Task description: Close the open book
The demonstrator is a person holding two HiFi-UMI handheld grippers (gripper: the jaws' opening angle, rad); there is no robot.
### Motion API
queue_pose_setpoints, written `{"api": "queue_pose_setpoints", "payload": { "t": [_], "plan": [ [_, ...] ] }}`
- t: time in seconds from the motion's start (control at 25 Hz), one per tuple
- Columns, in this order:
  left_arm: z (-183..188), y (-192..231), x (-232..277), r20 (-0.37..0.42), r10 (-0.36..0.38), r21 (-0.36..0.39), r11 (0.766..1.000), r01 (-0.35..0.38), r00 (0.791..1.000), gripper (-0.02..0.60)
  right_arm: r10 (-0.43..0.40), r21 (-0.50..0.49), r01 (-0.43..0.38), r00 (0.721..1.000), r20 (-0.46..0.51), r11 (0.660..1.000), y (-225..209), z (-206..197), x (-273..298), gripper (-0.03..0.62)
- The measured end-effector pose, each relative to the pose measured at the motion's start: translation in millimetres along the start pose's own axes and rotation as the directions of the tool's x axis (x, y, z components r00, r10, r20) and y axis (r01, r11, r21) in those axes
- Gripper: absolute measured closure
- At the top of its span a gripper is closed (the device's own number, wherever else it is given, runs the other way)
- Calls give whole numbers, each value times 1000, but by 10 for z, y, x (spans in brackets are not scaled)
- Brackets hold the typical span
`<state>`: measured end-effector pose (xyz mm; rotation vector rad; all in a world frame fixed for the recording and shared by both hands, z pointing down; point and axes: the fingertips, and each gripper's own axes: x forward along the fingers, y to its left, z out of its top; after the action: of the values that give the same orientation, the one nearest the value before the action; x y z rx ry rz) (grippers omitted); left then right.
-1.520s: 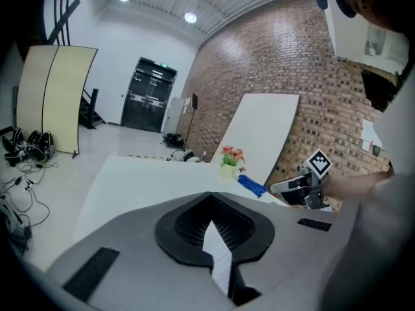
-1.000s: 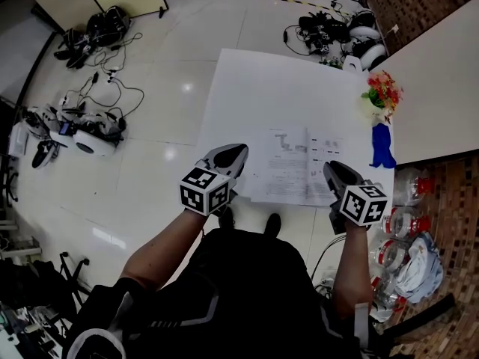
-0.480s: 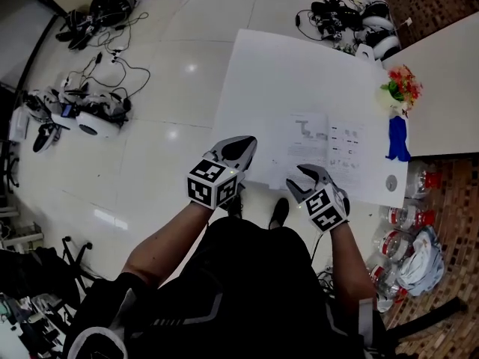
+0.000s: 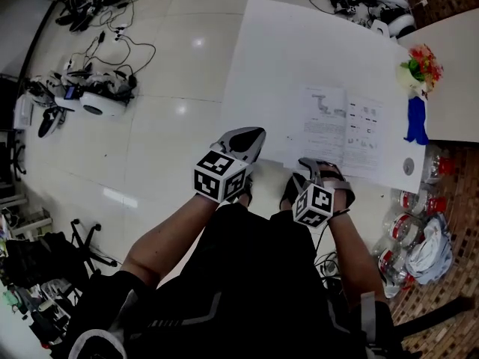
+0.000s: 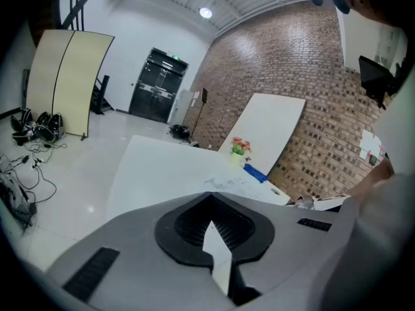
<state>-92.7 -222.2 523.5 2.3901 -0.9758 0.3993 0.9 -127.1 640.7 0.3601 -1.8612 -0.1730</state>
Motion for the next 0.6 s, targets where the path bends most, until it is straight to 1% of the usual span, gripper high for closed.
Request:
{"api": "queue_pose_setpoints", "payload": {
  "t": [0.12, 0.2, 0.36, 0.48, 0.6],
  "plan": [
    [-58, -56, -16, -8, 0, 0, 1000, 0, 1000, 588, -42, -72, 39, 999, -32, 997, 17, -21, 72, 459],
    [-55, -84, -34, -5, 0, -10, 1000, -1, 1000, 588, -63, -92, 59, 997, -46, 994, 11, -43, 125, 459],
    [-17, -94, -80, 1, 3, -17, 1000, -3, 1000, 588, -61, -70, 55, 995, -83, 996, 27, -113, 188, 460],
    [10, -111, -117, 4, 0, -8, 1000, 1, 1000, 588, -62, -33, 59, 995, -76, 998, 12, -111, 161, 463],
    [39, -125, -165, 9, -2, -1, 1000, 2, 1000, 588, -56, -1, 56, 997, -56, 998, 17, -53, 102, 535]
  ]
}}
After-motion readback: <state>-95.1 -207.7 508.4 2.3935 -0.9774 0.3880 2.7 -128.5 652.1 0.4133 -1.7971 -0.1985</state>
